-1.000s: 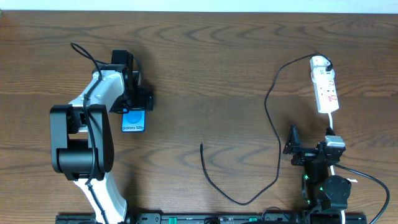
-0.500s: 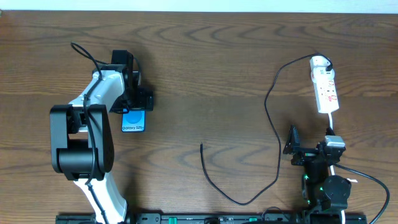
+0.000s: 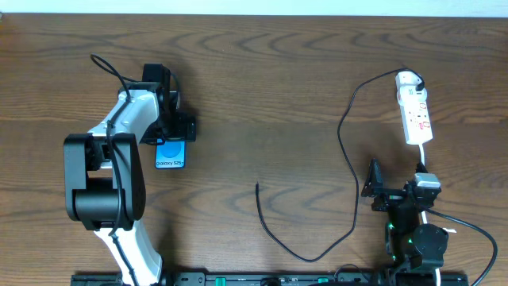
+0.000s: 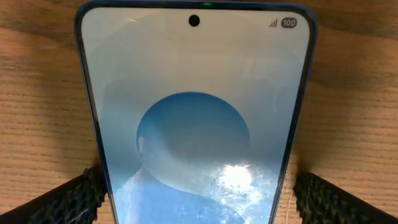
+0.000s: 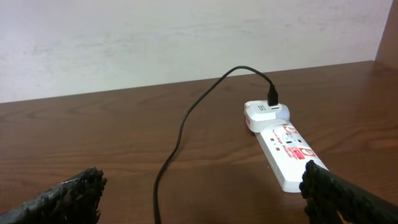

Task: Plug charger to phone and switch on socket
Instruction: 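Close the left gripper on the phone's sides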

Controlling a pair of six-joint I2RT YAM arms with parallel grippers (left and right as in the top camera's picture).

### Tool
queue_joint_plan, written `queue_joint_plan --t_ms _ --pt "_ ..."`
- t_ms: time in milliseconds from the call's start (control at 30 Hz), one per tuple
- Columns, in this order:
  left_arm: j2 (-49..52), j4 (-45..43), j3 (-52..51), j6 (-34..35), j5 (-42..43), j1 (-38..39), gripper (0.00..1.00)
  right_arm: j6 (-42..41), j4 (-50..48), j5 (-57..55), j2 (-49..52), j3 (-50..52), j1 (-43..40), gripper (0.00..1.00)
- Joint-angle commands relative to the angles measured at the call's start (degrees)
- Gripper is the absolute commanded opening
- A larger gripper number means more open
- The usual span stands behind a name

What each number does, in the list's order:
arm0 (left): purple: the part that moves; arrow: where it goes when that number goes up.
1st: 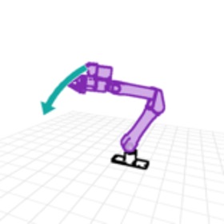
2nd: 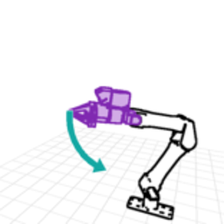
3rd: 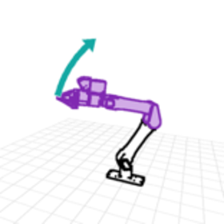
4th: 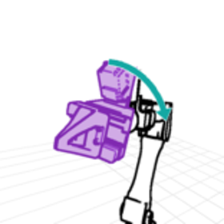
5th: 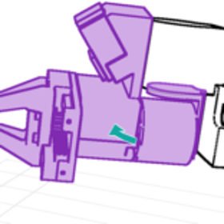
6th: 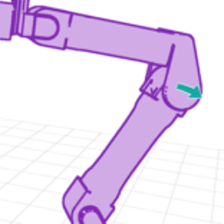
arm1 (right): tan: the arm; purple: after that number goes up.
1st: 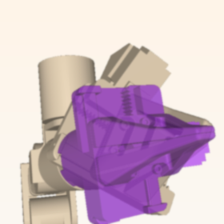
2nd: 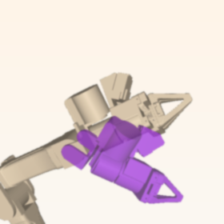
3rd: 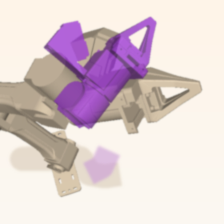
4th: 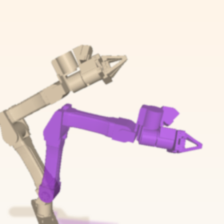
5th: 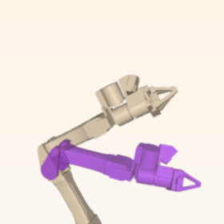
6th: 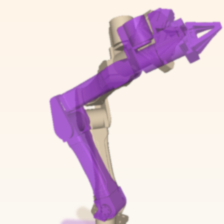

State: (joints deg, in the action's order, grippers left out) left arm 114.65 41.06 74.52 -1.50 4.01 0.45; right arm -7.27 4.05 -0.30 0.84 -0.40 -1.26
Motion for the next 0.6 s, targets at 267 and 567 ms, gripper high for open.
queue_joint_plan --t_ms 267,567 --pt "1.44 0.28 -2.16 0.22 1.33 -0.04 0.99 -0.83 0.24 -0.66 -0.20 0.09 0.59 0.99" --pt "1.44 0.46 -2.19 -0.44 1.31 -0.04 0.99 -0.83 0.24 -0.66 -0.20 0.09 0.59 0.99"
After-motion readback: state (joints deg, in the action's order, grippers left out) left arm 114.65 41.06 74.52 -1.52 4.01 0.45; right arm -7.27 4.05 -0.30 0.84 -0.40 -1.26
